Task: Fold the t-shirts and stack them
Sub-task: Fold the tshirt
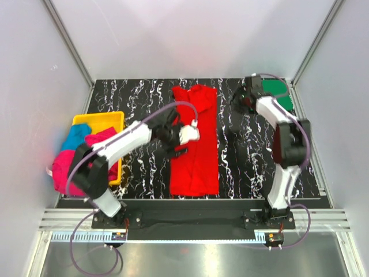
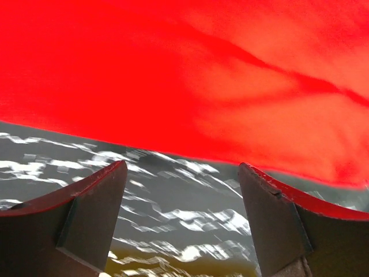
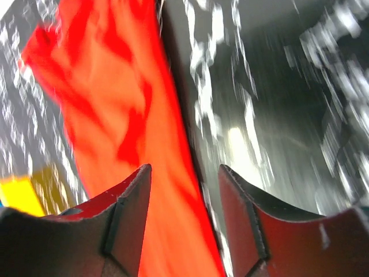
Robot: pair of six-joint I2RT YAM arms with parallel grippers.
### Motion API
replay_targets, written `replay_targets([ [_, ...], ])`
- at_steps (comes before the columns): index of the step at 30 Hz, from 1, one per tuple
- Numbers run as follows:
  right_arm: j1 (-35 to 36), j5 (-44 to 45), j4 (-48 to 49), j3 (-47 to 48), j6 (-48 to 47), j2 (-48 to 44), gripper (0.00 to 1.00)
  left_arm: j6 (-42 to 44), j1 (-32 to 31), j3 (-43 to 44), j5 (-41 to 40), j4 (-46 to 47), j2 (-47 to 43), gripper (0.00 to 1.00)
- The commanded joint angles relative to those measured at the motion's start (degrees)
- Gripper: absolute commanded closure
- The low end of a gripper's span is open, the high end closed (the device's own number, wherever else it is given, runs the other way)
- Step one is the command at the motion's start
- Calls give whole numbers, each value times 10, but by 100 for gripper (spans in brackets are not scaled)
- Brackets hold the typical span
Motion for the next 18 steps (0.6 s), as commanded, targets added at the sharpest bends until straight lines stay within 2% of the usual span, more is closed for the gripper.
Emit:
replay_targets([
  [1, 11, 10, -37, -168, -64, -189, 43, 57, -54, -106, 14, -2, -78, 17],
  [4, 35, 25, -87, -300, -56, -309, 44, 37, -88, -172, 7, 8, -128, 17],
  [7, 93, 36, -134, -392, -32, -400, 45, 16, -130, -231, -6, 43, -178, 16],
  [14, 243, 7, -208, -498, 68, -524, 49, -10, -261, -345, -92, 165, -205, 12],
  [18, 273, 2, -228, -528, 79, -532, 49, -8, -268, -356, -128, 190, -183, 12],
])
